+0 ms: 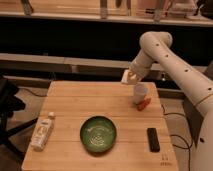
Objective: Place the white sponge in the ceramic cup
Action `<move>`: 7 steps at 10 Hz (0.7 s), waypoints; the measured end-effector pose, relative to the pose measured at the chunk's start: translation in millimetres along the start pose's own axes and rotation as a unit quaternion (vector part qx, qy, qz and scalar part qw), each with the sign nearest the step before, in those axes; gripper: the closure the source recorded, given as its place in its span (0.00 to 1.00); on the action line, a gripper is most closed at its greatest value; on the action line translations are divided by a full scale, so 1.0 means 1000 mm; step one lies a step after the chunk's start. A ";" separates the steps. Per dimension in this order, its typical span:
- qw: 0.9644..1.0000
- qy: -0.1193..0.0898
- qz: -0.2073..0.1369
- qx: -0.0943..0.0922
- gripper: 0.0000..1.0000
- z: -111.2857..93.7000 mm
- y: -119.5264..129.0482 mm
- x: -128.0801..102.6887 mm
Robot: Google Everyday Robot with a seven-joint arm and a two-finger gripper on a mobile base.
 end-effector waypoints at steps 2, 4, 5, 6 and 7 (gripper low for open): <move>1.000 0.001 0.007 0.003 0.99 0.020 0.012 0.006; 1.000 -0.003 0.010 0.004 0.99 0.037 0.024 0.012; 1.000 -0.004 0.009 0.004 0.99 0.039 0.020 0.012; 1.000 -0.005 0.011 0.002 0.99 0.034 0.020 0.013; 1.000 -0.005 0.012 0.002 0.99 0.028 0.018 0.014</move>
